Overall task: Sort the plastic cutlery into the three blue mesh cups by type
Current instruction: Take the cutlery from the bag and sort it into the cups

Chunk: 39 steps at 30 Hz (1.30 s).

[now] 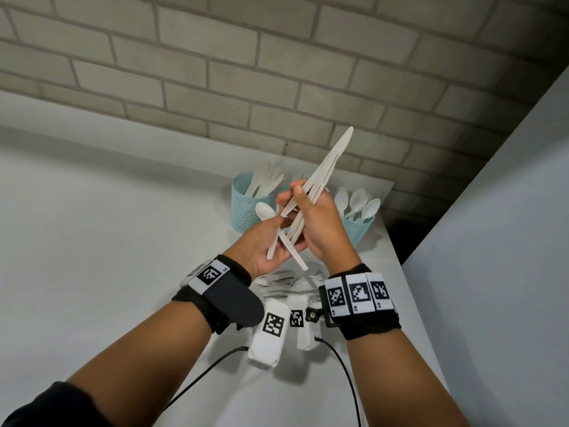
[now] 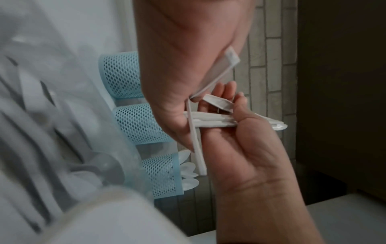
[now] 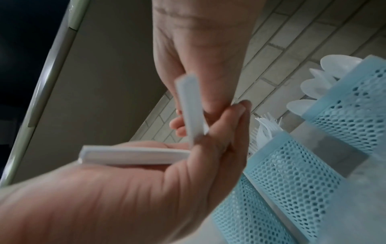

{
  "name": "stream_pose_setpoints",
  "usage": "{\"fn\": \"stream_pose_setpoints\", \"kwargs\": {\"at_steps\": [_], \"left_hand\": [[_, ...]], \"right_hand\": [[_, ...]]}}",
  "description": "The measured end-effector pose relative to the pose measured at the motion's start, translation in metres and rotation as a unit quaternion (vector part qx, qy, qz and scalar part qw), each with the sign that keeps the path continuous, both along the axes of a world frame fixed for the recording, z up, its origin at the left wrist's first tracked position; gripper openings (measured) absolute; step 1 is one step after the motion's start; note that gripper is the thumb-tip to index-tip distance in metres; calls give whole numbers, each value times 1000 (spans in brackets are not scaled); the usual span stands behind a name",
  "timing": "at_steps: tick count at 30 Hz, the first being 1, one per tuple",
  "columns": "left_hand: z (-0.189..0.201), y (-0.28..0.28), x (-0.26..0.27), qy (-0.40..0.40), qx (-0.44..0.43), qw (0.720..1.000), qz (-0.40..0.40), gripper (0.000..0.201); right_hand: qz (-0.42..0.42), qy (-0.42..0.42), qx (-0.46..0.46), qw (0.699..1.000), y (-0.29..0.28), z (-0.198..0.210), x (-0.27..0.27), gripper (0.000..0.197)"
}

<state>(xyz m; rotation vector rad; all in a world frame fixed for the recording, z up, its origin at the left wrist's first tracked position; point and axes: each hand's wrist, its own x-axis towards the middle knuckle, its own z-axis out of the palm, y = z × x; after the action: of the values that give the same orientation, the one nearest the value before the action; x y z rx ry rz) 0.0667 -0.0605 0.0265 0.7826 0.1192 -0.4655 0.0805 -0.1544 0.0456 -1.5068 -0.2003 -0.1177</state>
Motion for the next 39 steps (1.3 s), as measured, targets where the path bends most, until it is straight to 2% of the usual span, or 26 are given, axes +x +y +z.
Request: {"fn": "stream_pose_setpoints", "kwargs": {"at_steps": [4,8,14,16,20,22,25,29,33,39], "left_hand": [[-3,5,3,29,-28,999,15,33],[-3,8,6,34,-23,999,21,30],[-7,12,13,64,-27,996,49,23],[-9,14,15,73,-10,995,60,20],[-14,22,22,60,37,990,120,20],[-15,26,25,49,43,989,130,25],[-15,32,27,50,31,991,124,28],[-15,39,28,32,59,991,117,24],[-19,44,29,14,87,988,126,21],[-24,48,31,2,127,984,127,22]], "right_hand": [[-1,19,-27,999,-5,3,0,17],[6,19,-99,995,-6,6,2,21],[-7,8,-106,994,-3,10,14,15],[2,18,-119,993,1,10,16,6],[-24,31,-248,968,0,15,24,14],[-25,39,-274,961,-1,19,31,13],[-30,45,-244,968,-3,36,45,14],[-93,13,-176,980,-1,55,71,20],[-135,1,-204,970,14,38,98,14],[-94,21,-291,952,34,5,116,21]]}}
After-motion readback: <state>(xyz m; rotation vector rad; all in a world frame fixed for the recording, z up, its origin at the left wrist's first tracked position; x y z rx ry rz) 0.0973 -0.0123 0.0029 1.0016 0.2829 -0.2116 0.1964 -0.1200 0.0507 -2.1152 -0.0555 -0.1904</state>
